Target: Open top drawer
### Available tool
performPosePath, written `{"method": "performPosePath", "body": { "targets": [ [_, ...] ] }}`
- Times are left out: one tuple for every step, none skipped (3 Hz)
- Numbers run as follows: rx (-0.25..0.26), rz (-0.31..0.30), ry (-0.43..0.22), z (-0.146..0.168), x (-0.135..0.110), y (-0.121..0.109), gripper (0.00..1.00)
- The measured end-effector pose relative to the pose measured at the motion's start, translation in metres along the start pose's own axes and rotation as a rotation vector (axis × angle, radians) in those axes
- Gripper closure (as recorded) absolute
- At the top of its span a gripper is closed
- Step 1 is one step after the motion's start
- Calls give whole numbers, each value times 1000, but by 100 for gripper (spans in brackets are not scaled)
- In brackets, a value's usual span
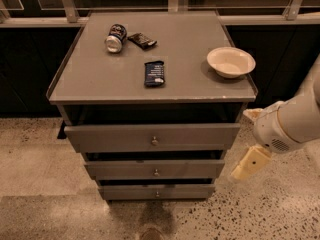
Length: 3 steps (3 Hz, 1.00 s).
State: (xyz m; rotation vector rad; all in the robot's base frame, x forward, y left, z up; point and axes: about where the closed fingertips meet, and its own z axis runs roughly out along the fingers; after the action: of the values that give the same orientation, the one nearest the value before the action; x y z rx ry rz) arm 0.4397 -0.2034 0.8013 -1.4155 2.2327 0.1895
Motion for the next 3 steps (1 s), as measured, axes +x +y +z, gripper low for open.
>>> {"method": "performPosePath", "body": {
  "targets": [
    [12,4,-16,0,1,7,0],
    [13,61,-84,28,16,7,0],
    [33,118,-193,69,19,-14,0]
  ]
}}
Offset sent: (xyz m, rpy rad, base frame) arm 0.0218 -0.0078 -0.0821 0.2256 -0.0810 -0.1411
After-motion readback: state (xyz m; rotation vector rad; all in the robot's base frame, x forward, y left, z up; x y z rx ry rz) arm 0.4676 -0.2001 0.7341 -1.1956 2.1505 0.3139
